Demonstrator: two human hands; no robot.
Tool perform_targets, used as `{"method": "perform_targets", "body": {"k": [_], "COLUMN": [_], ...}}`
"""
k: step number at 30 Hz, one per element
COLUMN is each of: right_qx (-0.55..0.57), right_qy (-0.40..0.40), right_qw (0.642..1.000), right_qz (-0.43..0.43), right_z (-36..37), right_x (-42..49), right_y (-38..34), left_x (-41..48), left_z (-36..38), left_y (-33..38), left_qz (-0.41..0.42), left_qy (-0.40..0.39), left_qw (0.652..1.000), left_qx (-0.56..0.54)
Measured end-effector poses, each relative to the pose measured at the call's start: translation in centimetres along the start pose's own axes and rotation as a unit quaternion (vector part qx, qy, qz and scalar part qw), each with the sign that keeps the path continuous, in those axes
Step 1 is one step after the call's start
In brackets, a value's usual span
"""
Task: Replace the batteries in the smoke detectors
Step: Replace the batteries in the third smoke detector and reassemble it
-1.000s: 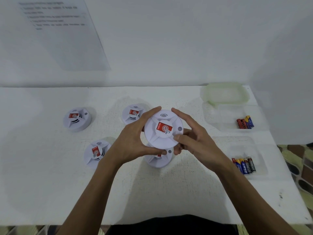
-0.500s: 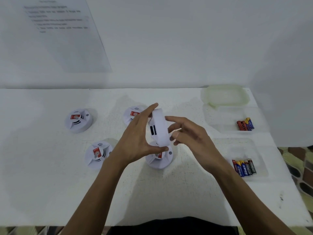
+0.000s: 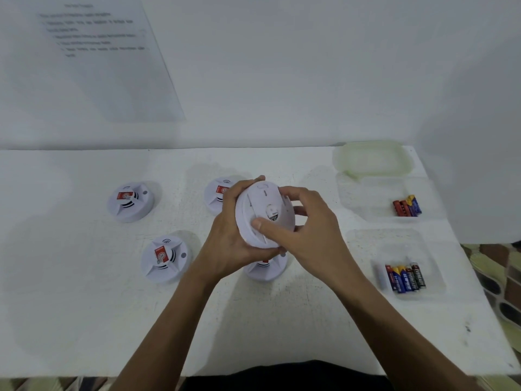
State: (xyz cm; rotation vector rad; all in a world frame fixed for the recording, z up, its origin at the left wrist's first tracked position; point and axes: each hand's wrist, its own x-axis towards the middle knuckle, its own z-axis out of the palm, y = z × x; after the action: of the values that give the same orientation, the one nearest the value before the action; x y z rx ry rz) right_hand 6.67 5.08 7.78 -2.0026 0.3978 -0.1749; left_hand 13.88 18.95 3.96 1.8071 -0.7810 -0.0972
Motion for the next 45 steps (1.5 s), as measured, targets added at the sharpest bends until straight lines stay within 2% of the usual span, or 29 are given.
{"method": "perform_targets", "body": {"k": [5, 11, 18, 24, 30, 33, 35, 38, 43, 45], "right_qx": [-0.065, -0.121, -0.157, -0.178, -0.155, -0.095, -0.038, 0.051, 0.262, 0.245], "right_qy": [0.023, 0.007, 0.001, -0.026, -0.017, -0.038, -0.04, -0.029, 0.012, 0.054], "right_qw": [0.997, 0.989, 0.985, 0.978, 0.985, 0.995, 0.998, 0.998, 0.963, 0.965], "right_qz": [-0.038, -0.082, -0.067, -0.105, -0.073, -0.003, 0.002, -0.001, 0.061, 0.075], "right_z": [-0.2, 0.1, 0.6, 0.2, -0.4, -0.8, -1.2, -1.8, -3.9, -4.3], "right_x": [-0.4, -0.5, -0.7, -0.7, -0.6, 0.2, 0.8, 1.3, 2.6, 3.3], "right_y": [-0.2, -0.5, -0.6, -0.8, -0.5, -0.8, -0.6, -0.2, 1.3, 2.5], "left_x": [0.3, 0.4, 0.6, 1.1, 1.1, 1.0, 0.7, 0.6, 0.8, 0.6], "left_z": [-1.0, -0.9, -1.1, -1.5, -2.0, -1.7, -1.6, -2.1, -3.2, -3.3], "left_y": [-0.1, -0.8, 0.6, 0.9, 1.0, 1.5, 0.9, -0.1, -0.4, -0.5], "left_qz": [0.006, 0.02, 0.008, 0.067, 0.051, 0.021, -0.012, -0.033, -0.047, -0.054], "left_qy": [-0.028, -0.016, -0.061, -0.048, -0.049, -0.07, -0.075, -0.053, -0.046, -0.042], "left_qw": [0.999, 0.995, 0.992, 0.987, 0.985, 0.989, 0.991, 0.988, 0.986, 0.987], "left_qx": [0.032, 0.098, 0.114, 0.138, 0.157, 0.132, 0.114, 0.143, 0.152, 0.146]}}
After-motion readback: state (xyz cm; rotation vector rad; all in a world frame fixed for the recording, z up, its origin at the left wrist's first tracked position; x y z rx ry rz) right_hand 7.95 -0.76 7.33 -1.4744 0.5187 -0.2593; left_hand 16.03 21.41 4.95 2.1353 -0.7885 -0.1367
